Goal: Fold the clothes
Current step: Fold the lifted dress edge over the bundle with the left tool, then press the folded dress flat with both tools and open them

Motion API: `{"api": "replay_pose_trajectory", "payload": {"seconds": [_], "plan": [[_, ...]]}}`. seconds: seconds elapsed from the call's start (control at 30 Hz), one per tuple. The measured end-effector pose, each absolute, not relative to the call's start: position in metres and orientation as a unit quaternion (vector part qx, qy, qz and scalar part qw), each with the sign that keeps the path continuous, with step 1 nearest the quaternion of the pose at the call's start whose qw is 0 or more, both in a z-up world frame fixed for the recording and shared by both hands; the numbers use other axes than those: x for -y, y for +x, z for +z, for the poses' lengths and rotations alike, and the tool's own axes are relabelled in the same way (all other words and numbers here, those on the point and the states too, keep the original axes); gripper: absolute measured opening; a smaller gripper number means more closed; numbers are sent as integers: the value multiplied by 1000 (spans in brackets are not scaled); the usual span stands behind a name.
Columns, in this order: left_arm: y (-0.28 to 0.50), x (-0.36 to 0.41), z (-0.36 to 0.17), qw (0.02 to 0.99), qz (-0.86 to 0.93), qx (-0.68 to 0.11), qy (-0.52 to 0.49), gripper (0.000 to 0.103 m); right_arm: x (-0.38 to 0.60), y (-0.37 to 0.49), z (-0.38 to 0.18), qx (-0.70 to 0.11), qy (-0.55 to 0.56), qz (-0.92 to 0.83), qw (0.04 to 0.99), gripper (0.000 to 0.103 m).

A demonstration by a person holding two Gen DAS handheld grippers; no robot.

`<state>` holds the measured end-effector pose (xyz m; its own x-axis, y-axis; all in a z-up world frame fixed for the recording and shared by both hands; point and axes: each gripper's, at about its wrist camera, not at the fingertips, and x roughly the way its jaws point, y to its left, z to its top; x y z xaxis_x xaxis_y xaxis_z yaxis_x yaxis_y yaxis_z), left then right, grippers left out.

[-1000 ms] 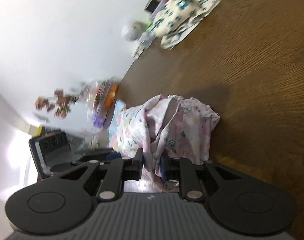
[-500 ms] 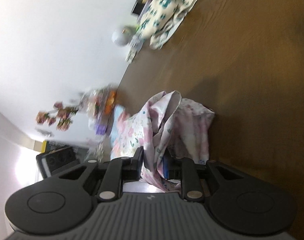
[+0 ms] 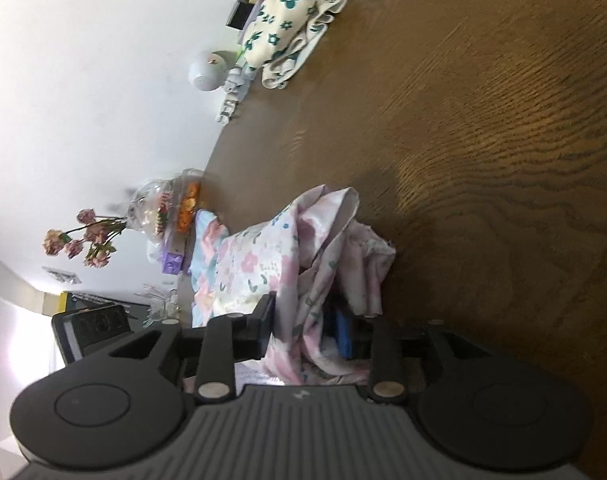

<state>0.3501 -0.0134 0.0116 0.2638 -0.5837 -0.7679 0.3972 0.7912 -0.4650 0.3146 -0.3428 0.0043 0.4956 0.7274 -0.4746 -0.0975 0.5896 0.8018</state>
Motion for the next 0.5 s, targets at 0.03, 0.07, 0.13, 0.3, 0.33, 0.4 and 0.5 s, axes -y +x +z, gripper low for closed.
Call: {"api": "replay_pose_trajectory", "payload": {"seconds": [0.03, 0.07, 0.13, 0.3, 0.33, 0.4, 0.5], "plan": [[345, 13, 18, 803, -305, -507, -74, 58, 344, 313, 7, -422, 363, 260, 789, 39], [337, 14, 28, 820, -299, -484, -52, 66, 344, 311, 10, -416, 358, 256, 796, 50], [322, 15, 49, 854, -289, -433, -7, 68, 346, 307, 16, -404, 347, 248, 810, 65], [299, 45, 66, 894, -286, -334, 87, 37, 306, 286, 61, -317, 151, 242, 904, 56], [297, 53, 63, 895, -285, -326, 107, 28, 295, 285, 62, -307, 117, 242, 913, 48], [296, 70, 53, 895, -280, -318, 140, 18, 274, 289, 54, -307, 73, 238, 919, 18], [299, 82, 32, 898, -256, -319, 162, 17, 258, 296, 37, -311, 46, 226, 922, 17]]}}
